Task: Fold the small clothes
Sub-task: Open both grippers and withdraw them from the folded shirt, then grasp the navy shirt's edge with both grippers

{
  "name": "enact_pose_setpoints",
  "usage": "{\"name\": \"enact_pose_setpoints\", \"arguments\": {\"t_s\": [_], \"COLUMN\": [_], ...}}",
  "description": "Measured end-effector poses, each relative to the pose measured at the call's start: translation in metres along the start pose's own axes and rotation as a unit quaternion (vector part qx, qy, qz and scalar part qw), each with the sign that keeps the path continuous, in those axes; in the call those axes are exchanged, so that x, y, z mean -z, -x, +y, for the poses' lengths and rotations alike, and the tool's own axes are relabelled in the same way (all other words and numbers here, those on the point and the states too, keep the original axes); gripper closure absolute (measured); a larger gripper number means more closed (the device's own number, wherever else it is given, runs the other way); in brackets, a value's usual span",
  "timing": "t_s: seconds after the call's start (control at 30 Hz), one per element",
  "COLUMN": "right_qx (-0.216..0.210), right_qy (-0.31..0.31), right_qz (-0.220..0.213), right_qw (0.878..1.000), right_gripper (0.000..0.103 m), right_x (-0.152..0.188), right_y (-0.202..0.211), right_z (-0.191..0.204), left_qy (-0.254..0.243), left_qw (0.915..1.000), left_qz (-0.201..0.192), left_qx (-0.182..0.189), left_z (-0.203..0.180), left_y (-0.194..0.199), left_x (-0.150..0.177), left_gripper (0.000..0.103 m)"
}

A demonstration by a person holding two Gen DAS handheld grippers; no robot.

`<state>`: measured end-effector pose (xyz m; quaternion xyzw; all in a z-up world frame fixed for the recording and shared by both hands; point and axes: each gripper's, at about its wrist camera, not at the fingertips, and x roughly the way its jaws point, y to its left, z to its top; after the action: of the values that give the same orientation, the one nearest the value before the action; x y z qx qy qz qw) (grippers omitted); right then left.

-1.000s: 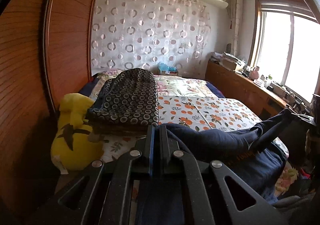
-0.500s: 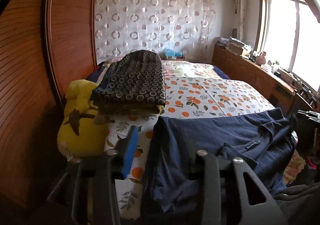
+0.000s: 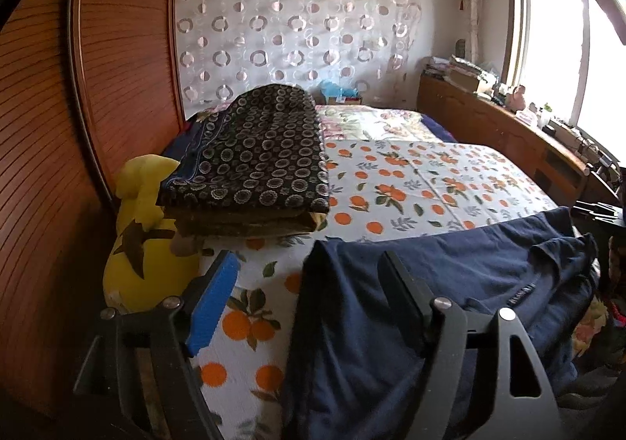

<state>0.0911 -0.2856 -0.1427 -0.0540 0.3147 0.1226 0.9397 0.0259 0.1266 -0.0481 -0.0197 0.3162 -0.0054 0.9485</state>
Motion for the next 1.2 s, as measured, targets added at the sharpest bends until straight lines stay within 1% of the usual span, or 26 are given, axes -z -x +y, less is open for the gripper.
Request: {"name": "enact_pose_setpoints", "arguments": {"t_s": [0.1, 0.17, 0.23, 0.3, 0.4, 0.53, 0.63, 0.73, 0.9, 1.03, 1.2], "right_qx": [0.003, -0.007, -0.007, -0.01, -0.014, -0.032, -0.031, -0.025, -0.028, -0.02, -0.021], "right_qy": [-0.007, -0.011, -0.012, -0.013, -0.009, -0.028, -0.031, -0.028, -0.032, -0.027, -0.028], "right_qz": [0.023, 0.034, 0.043, 0.049, 0.056, 0.054, 0.052, 0.052, 0.051, 0.051, 0.051], "right_qw": [1.0, 0.999, 0.999, 0.999, 0.998, 0.998, 0.998, 0.998, 0.998, 0.998, 0.998], "right_gripper": [0.059, 0.059, 0.058, 0.059, 0.058, 0.057, 0.057, 0.057, 0.056, 0.056, 0.056], "right_x": [-0.001, -0.003, -0.005, -0.006, -0.008, -0.008, -0.004, -0.002, 0.001, 0.0, 0.001], "right_y": [-0.022, -0.034, -0.039, -0.042, -0.042, -0.044, -0.044, -0.047, -0.05, -0.051, -0.051], "right_z": [-0.008, -0.01, -0.012, -0.013, -0.013, -0.023, -0.023, -0.021, -0.023, -0.021, -0.021], "left_qy": [-0.004, -0.005, -0.009, -0.016, -0.023, -0.03, -0.039, -0.047, -0.04, -0.035, -0.029], "left_qw": [0.9999, 0.9997, 0.9992, 0.9986, 0.9977, 0.9962, 0.9941, 0.9916, 0.9913, 0.9906, 0.9901], "left_qz": [0.011, 0.023, 0.04, 0.05, 0.065, 0.082, 0.101, 0.12, 0.124, 0.13, 0.133], "left_qx": [-0.003, -0.003, -0.003, -0.006, 0.0, 0.004, 0.011, 0.01, 0.021, 0.026, 0.033], "left_z": [0.003, 0.005, 0.006, 0.004, 0.002, -0.003, -0.008, -0.009, -0.007, -0.007, -0.007], "left_y": [-0.016, -0.028, -0.043, -0.052, -0.063, -0.076, -0.087, -0.097, -0.097, -0.1, -0.097], "left_x": [-0.004, -0.005, -0.006, -0.007, -0.008, -0.01, -0.008, -0.005, 0.001, 0.005, 0.008], "left_gripper": [0.028, 0.028, 0.028, 0.028, 0.028, 0.028, 0.028, 0.028, 0.028, 0.028, 0.028]}}
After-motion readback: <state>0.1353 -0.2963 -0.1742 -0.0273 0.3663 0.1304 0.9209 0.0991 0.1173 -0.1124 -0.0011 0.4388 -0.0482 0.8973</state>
